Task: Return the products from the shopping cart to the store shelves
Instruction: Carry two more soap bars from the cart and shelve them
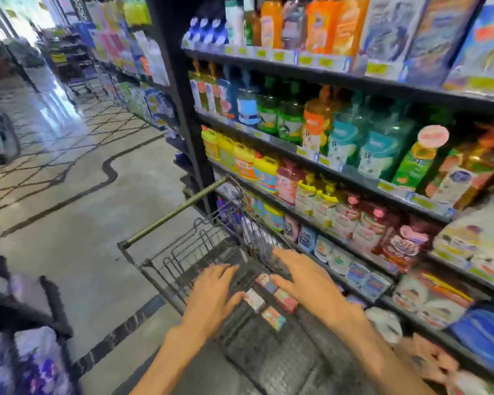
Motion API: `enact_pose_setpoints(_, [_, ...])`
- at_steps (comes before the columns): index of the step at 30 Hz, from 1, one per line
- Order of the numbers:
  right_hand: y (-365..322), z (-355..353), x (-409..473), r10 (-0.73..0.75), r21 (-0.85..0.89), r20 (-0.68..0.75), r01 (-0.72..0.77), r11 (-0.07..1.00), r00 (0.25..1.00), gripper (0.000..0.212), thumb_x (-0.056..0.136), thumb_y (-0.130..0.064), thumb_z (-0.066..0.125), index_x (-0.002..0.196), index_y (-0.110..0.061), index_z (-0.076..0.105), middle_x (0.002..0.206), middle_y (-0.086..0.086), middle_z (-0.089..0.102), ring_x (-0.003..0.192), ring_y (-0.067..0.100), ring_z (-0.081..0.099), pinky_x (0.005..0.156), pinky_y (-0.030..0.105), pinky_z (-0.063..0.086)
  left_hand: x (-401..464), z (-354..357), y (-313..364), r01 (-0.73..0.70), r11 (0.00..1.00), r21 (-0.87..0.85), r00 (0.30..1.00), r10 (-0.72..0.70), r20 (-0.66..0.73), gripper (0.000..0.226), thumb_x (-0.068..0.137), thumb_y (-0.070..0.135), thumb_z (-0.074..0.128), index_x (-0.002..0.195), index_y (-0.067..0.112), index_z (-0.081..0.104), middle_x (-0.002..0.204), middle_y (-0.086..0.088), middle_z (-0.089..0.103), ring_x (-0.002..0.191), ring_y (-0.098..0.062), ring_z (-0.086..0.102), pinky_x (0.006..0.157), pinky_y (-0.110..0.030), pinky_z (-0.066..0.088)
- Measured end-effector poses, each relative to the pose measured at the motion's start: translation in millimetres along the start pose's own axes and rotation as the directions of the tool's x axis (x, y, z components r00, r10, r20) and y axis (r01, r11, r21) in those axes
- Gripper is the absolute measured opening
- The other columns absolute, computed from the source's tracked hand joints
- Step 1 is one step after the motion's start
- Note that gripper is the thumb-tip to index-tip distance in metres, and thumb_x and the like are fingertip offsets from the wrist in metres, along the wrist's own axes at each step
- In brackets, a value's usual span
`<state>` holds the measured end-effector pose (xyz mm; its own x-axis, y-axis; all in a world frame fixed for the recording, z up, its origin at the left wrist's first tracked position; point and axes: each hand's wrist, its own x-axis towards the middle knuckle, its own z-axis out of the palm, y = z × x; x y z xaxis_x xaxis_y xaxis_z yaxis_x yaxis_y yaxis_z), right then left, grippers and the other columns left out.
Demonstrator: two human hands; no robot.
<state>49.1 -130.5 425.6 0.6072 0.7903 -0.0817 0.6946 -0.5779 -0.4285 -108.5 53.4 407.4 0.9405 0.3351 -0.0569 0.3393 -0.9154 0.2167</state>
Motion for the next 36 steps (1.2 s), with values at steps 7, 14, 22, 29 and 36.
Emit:
enact_pose_setpoints(7, [53, 61, 56, 0.337, 0.008, -0.052, -0.337, 0.942, 0.940, 0.058, 0.097, -0.055, 0.046, 0.147, -0.026, 0.043, 0.139, 0.001, 0.056, 0.127, 0.022, 0.053, 0.099, 0.032, 0.040, 134, 94, -47, -0.046, 0.998, -0.047, 0.948, 0.058, 0.312, 0.060, 0.097, 0.050, 0.055, 0.146, 0.019, 0.041, 0.142, -0.006, 0.052, 0.131, -0.029, 0.048, 0.103, -0.041, 0.046])
enact_pose_setpoints(14, [96, 162, 80, 0.542, 0.144, 0.093, -0.550, 0.823, 0.835, 0.059, 0.094, -0.068, 0.038, 0.140, -0.032, 0.046, 0.127, -0.004, 0.061, 0.111, 0.022, 0.062, 0.088, 0.036, 0.050, 212, 237, -96, 0.043, 0.998, -0.046, 0.844, -0.012, 0.536, 0.053, 0.097, 0.040, 0.058, 0.141, 0.013, 0.046, 0.140, -0.011, 0.053, 0.131, -0.031, 0.048, 0.102, -0.041, 0.044])
enact_pose_setpoints(22, [129, 275, 88, 0.655, 0.143, 0.292, -0.709, 0.690, 0.697, 0.061, 0.098, -0.057, 0.041, 0.153, -0.039, 0.023, 0.151, -0.009, 0.041, 0.127, 0.013, 0.053, 0.101, 0.032, 0.040, 252, 415, -126, 0.127, 0.992, 0.019, 0.769, -0.110, 0.630, 0.068, 0.096, 0.040, 0.060, 0.148, 0.008, 0.031, 0.147, -0.014, 0.041, 0.129, -0.035, 0.051, 0.101, -0.044, 0.047])
enact_pose_setpoints(29, [154, 355, 97, 0.676, 0.167, 0.414, -0.781, 0.601, 0.609, 0.060, 0.098, -0.058, 0.042, 0.152, -0.044, 0.019, 0.157, -0.011, 0.033, 0.137, 0.013, 0.044, 0.109, 0.031, 0.038, 261, 495, -137, 0.203, 0.979, 0.029, 0.818, -0.186, 0.545, 0.092, 0.094, 0.052, 0.060, 0.154, -0.004, 0.017, 0.158, -0.023, 0.027, 0.147, -0.036, 0.028, 0.118, -0.041, 0.026])
enact_pose_setpoints(36, [149, 374, 99, 0.698, 0.192, 0.339, -0.773, 0.605, 0.631, 0.058, 0.095, -0.060, 0.044, 0.149, -0.041, 0.029, 0.151, -0.008, 0.044, 0.136, 0.014, 0.044, 0.107, 0.034, 0.040, 254, 488, -135, 0.322, 0.927, -0.194, 0.892, -0.228, 0.391, 0.068, 0.076, 0.036, 0.080, 0.123, 0.013, 0.036, 0.114, -0.015, 0.058, 0.100, -0.036, 0.059, 0.085, -0.049, 0.053])
